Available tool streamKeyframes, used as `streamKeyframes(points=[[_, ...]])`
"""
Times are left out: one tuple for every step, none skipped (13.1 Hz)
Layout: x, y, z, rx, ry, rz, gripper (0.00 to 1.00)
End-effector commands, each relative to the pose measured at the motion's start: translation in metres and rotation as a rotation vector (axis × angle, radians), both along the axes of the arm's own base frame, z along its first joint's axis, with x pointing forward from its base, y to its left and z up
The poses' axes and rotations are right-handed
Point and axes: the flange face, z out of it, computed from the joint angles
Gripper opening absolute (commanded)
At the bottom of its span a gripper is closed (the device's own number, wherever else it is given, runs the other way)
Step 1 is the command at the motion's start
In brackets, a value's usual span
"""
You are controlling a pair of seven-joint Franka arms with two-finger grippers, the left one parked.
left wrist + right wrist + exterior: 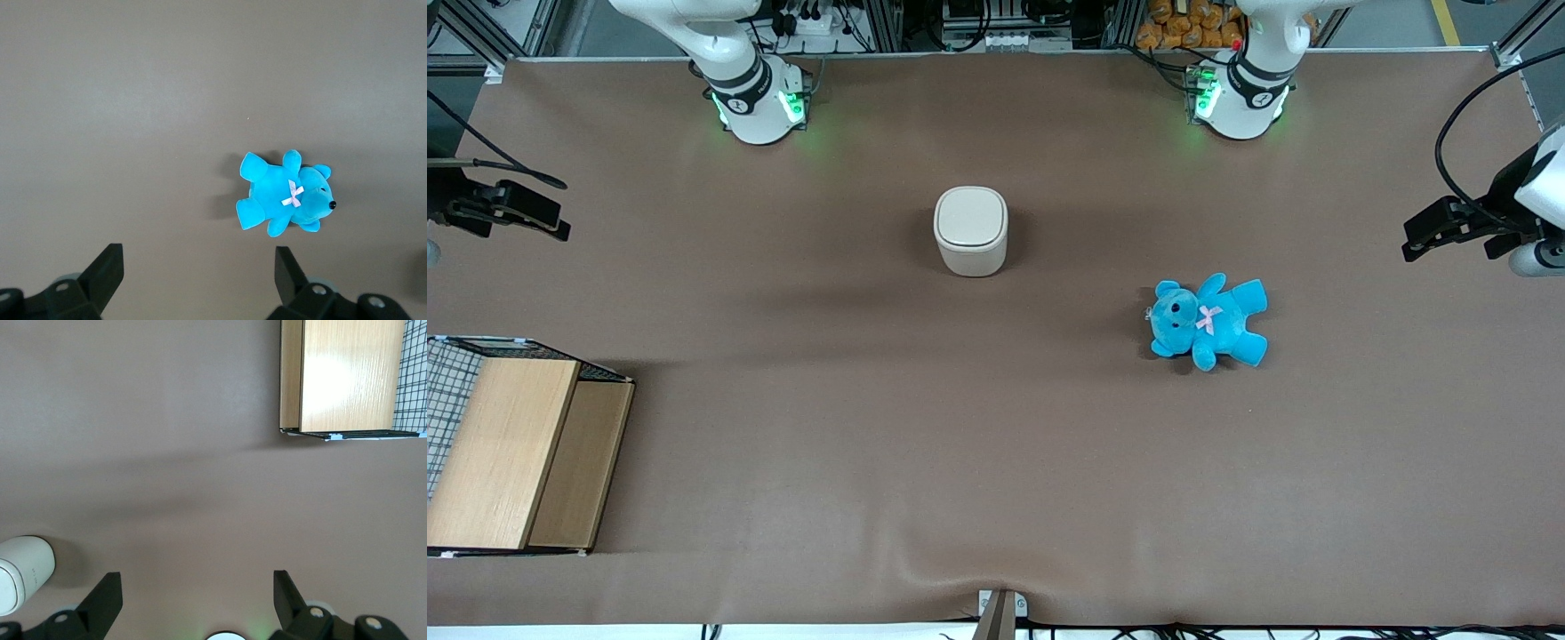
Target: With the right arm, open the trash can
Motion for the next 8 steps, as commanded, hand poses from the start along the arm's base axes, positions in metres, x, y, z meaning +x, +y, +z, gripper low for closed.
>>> streamKeyframes(points=[[0.0004,-0.004,0.0016,-0.007,0.001,0.005,1.0],[0.0006,-0.0034,0.0017,-0.009,-0.001,0.003,1.0],[0.0016,-0.004,0.0026,-0.007,-0.007,0.003,1.0],[0.0022,-0.0032,0.0012,0.0,-0.005,0.004,1.0],[0.0017,-0.0034,-0.0013,0.005,0.004,0.0,1.0],[0.0009,-0.0034,-0.0007,0.005,0.005,-0.003,1.0],[0.0011,-0.0019,-0.0005,0.004,0.004,0.007,1.0],[0.0008,0.0009,-0.0008,0.005,0.007,0.004,1.0]])
